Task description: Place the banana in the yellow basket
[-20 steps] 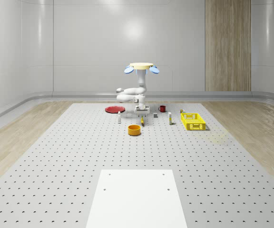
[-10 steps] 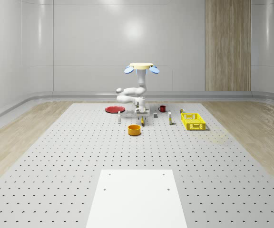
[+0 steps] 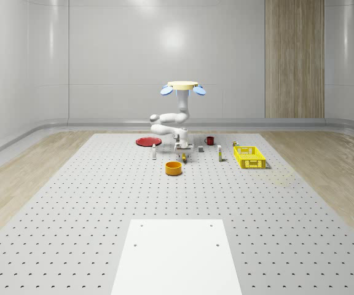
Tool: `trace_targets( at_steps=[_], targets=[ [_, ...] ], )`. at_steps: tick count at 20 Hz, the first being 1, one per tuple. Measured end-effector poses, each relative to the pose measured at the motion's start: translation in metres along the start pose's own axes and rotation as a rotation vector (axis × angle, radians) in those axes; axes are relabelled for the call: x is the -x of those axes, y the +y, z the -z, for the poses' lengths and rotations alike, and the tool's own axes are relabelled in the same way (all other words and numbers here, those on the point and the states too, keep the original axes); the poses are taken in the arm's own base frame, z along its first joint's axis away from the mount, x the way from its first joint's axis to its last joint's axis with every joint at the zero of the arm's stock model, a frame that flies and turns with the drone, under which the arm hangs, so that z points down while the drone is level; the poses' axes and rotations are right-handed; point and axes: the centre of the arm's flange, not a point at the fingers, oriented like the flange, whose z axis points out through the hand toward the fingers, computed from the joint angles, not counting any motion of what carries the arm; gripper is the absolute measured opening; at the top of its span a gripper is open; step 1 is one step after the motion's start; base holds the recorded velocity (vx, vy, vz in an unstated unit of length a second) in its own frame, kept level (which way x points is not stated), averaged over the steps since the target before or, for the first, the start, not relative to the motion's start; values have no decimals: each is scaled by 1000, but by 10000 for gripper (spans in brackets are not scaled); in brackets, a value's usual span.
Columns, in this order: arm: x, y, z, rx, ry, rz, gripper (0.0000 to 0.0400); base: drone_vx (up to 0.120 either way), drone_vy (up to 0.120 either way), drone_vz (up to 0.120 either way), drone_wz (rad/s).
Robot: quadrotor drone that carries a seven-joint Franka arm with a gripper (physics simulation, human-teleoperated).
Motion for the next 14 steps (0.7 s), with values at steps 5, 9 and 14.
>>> trace_targets(
  at_steps=[5,9,14],
  targets=[
    [1,-1,-10,0,0,0,400,0,0,0,0],
    [1,-1,-17,0,0,0,362,0,0,0,0],
    [1,-1,-21,0,0,0,211,0,0,0,0]
  ],
)
